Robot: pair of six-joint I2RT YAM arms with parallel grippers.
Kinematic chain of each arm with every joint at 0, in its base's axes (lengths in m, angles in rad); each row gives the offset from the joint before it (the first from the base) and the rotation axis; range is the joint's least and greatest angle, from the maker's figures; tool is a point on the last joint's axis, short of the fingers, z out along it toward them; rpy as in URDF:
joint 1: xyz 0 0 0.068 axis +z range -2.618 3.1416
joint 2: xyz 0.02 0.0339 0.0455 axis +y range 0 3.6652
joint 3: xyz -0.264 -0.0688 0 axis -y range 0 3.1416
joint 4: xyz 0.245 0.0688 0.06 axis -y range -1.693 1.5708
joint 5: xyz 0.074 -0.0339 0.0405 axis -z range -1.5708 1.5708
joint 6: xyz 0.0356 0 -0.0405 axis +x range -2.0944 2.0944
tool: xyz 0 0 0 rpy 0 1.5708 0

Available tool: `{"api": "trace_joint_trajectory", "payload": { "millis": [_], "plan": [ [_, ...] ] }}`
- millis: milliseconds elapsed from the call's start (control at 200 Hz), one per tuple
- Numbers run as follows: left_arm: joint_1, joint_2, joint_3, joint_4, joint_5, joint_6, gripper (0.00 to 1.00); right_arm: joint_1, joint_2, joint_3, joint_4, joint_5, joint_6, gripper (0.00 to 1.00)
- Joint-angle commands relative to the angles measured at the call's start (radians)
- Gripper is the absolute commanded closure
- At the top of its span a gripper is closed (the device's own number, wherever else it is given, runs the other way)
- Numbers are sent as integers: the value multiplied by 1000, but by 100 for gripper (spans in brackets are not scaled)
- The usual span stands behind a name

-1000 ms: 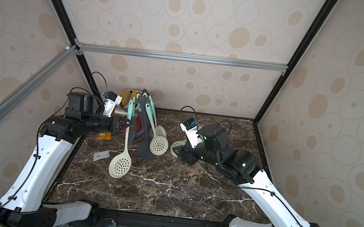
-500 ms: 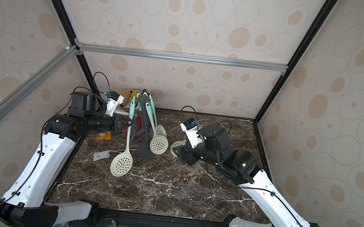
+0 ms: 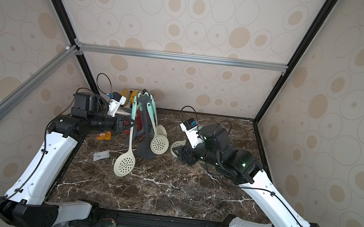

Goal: Hang the skimmer on the kitchen utensil rack
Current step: Hang the skimmer on the rack.

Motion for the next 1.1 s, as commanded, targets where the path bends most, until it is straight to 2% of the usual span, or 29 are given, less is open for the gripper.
{"api": "trace_joint_trajectory", "payload": {
  "millis": [0,170,351,521,671,746,886,946,1002,1097],
  "plan": [
    [4,20,-3,12,29,-14,100,-7,-13,-12,6,-17,7,26],
    [3,47,-19,42,25,5,100,-8,-18,-13,2,-11,2,26],
    [4,57,-27,20,-91,72,100,-7,-19,-21,-1,-8,0,26],
    [3,62,-28,16,-169,103,75,-8,-17,-20,-6,-7,-6,26],
    [3,29,-31,49,-152,80,57,-8,-30,-31,-5,38,1,26],
    [3,2,-39,65,-139,63,49,-8,-43,-44,-2,101,25,24],
    [3,-84,-89,72,-168,19,37,-15,-66,-95,-11,352,144,22],
    [4,-141,-125,62,-214,-5,29,-39,-59,-127,-12,409,208,22],
    [4,-197,-156,38,-279,-24,26,-69,-42,-162,4,413,263,20],
    [1,-286,-208,-15,-372,-42,24,-149,29,-207,23,340,347,15]
  ]
}}
